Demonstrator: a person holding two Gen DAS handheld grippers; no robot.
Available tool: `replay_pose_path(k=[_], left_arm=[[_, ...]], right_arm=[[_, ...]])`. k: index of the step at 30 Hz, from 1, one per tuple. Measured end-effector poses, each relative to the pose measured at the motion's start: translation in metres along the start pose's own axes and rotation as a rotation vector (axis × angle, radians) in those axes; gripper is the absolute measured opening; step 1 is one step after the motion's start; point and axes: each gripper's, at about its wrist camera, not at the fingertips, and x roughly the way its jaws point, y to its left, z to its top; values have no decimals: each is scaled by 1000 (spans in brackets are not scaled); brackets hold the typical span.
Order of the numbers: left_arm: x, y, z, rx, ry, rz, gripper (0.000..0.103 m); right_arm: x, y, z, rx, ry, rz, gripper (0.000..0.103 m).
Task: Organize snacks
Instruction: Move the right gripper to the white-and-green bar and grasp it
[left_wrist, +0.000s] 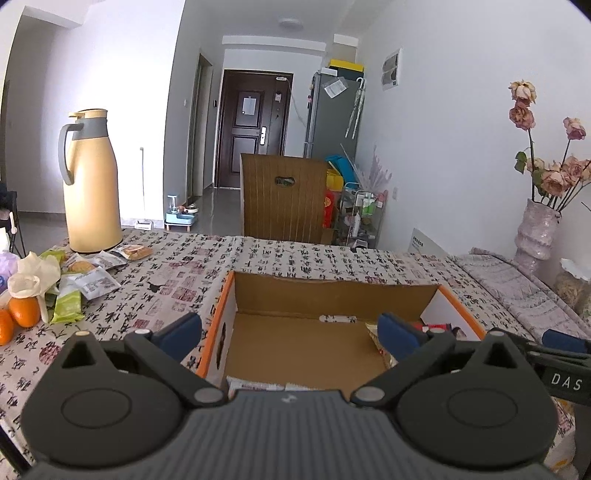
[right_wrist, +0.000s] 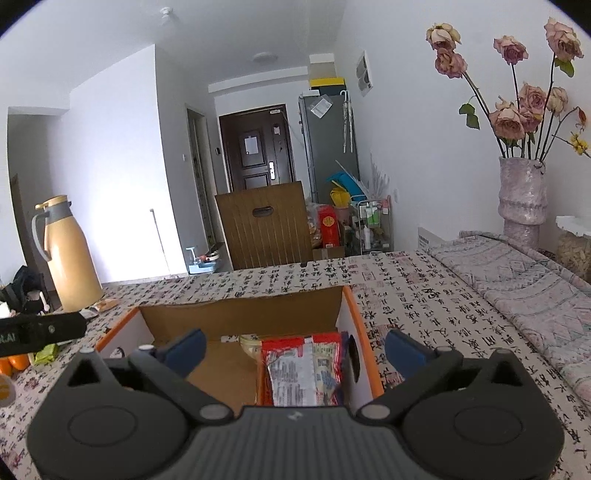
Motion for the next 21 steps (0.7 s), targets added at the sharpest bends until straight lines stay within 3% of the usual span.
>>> replay_pose_path(k=[12,21], left_arm=[[-36,7,-30,27,39,-4,103],[-52,20,-59,27,95,-3,103]], right_arm=[[-44,-16,-27,-34,40,-25,103],[-65,-34,-62,-82,126,-66,103]])
